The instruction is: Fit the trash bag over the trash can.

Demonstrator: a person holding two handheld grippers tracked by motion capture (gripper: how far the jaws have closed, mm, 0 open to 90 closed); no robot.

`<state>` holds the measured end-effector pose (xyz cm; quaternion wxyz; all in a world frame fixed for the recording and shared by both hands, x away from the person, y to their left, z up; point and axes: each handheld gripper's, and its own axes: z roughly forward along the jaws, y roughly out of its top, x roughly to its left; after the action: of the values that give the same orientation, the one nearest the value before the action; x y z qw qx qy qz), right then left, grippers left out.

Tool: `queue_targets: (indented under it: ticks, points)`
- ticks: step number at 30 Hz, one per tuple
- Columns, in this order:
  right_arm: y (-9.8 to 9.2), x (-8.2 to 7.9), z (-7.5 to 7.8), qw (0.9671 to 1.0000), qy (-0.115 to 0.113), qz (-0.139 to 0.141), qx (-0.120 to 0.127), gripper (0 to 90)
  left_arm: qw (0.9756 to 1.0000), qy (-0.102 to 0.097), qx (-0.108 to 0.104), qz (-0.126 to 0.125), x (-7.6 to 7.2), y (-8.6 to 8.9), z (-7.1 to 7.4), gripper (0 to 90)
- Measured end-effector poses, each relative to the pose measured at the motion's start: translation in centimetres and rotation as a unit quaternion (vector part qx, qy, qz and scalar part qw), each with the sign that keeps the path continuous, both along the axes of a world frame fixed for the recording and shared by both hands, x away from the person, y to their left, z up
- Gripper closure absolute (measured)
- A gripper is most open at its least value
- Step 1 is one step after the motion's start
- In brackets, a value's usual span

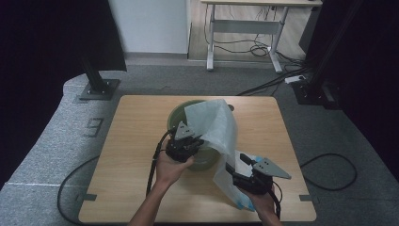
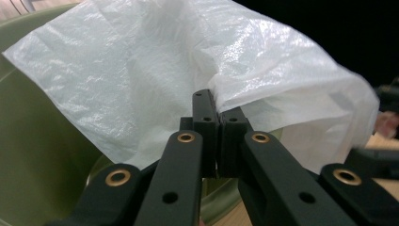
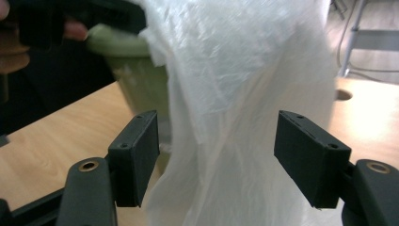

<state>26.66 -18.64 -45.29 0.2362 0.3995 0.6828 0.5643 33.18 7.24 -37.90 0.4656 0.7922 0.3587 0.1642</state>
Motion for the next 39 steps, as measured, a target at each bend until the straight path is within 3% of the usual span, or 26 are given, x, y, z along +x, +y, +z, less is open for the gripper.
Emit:
queue_targets:
  ticks: [9,11,16,19,24,29,35,39]
  points:
    - [1.9,0.2,-2.0,0.9995,0.026,0.003,-0.018,30.6,1.0,0.0,-0.003,0.004,0.0,0.2,0.0,87.5]
    - [2.0,0.4,-2.4,0.9994,0.028,0.002,-0.018,37.2,1.0,0.001,-0.002,0.004,-0.1,0.3,0.0,87.4]
    - [1.4,1.0,-2.6,0.9997,0.009,0.01,-0.023,77.1,1.0,0.0,-0.001,0.008,-0.2,0.7,0.1,86.6]
    - [0.3,1.1,-1.7,0.9993,-0.014,-0.003,-0.033,88.3,0.9999,-0.001,-0.003,0.01,-0.3,0.9,0.2,86.1]
    - [-1.8,1.3,0.8,0.9986,-0.039,-0.014,-0.032,88.6,1.0,0.0,-0.005,0.005,-0.4,1.0,0.2,85.4]
    - [-2.5,1.4,3.4,0.9975,-0.063,-0.002,-0.032,88.6,1.0,-0.002,-0.006,0.007,-0.4,1.0,0.3,84.4]
    - [-3.1,2.4,5.7,0.9981,-0.048,0.039,-0.001,88.6,0.9998,-0.004,-0.012,0.013,-0.3,1.2,0.6,79.8]
    - [-3.3,3.0,6.8,0.9979,-0.037,0.053,0.007,88.6,0.9999,-0.007,-0.012,0.009,-0.3,0.9,0.8,66.3]
